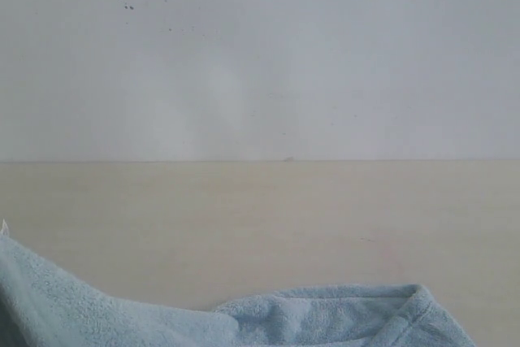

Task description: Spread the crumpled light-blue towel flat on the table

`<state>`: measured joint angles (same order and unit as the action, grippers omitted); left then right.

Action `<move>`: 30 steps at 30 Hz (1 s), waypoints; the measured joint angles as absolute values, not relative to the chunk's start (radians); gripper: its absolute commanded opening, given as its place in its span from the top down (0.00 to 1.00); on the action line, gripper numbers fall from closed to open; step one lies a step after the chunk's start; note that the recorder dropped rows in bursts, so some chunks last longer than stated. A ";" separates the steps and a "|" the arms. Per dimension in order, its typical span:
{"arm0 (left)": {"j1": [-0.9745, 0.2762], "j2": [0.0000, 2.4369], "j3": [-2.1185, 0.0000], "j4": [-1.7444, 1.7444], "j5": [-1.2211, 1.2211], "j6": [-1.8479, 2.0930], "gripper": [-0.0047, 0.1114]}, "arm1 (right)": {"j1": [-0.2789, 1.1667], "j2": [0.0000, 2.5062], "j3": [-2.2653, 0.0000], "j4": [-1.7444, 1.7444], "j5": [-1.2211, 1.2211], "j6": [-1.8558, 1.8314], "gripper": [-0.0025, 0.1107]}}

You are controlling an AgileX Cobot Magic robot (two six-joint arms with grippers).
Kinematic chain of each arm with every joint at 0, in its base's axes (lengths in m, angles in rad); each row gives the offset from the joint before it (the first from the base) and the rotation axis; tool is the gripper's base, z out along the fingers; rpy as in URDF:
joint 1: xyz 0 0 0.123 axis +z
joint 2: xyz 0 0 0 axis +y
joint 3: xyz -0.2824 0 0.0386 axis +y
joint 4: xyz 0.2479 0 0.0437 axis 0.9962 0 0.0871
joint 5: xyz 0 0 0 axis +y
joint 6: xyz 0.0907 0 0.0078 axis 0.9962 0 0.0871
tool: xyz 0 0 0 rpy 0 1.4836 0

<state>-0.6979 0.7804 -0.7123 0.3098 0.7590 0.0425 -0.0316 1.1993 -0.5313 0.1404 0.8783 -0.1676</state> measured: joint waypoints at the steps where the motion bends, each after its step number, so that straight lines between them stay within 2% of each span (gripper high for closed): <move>1: -0.698 0.780 -0.712 0.310 0.760 0.042 0.92 | -0.051 1.199 -0.520 0.164 0.871 -0.183 0.49; 30: -0.698 0.780 -0.712 0.313 0.789 0.053 0.92 | -0.193 1.128 -0.481 0.270 0.837 -0.223 0.49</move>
<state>-0.6979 0.7804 -0.7123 0.3134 0.7887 0.0529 -0.1934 1.1279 -0.4806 0.2698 0.8368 -0.2226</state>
